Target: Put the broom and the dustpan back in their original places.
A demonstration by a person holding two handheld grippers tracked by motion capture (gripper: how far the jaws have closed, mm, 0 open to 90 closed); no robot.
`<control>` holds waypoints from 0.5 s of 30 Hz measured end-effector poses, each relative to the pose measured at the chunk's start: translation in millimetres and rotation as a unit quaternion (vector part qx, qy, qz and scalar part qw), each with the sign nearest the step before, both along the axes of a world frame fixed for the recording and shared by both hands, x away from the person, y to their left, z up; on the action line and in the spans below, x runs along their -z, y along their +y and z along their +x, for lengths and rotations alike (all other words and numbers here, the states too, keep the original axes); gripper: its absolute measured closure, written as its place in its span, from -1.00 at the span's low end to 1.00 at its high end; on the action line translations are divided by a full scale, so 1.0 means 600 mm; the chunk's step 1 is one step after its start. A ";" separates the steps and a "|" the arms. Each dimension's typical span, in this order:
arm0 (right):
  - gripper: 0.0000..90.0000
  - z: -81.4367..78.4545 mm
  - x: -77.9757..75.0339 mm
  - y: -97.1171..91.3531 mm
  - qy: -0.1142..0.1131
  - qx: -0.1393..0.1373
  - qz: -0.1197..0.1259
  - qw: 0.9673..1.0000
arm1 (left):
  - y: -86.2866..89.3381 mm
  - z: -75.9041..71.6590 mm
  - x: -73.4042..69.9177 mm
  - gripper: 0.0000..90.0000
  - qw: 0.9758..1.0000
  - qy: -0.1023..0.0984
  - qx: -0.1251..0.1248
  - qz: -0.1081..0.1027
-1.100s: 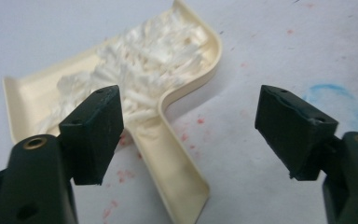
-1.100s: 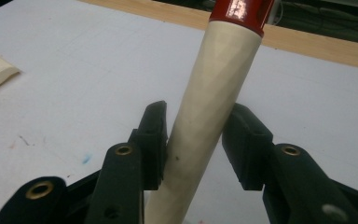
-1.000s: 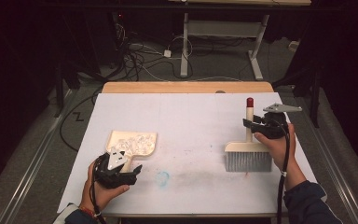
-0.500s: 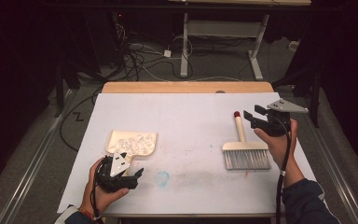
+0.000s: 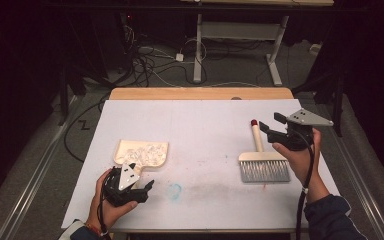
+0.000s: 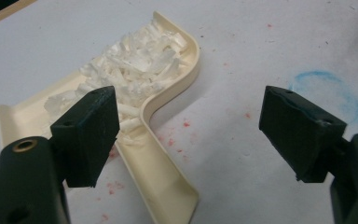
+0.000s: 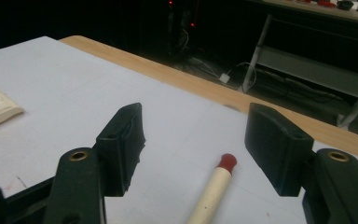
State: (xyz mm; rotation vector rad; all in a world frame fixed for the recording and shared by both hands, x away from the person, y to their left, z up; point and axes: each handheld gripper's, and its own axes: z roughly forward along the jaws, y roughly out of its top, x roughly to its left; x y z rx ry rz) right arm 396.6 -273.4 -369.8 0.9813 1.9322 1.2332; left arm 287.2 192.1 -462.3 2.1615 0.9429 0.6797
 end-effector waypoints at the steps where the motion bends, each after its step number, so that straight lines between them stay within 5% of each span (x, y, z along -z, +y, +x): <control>1: -0.18 -0.003 -0.002 0.002 -0.004 -0.004 0.001 1.000 | 0.000 0.000 0.001 -0.58 1.000 0.001 0.000 -0.001; 15: -0.27 -0.044 -0.021 0.029 -0.036 -0.028 -0.016 0.999 | -0.001 -0.003 -0.003 -0.60 1.000 -0.008 0.006 0.002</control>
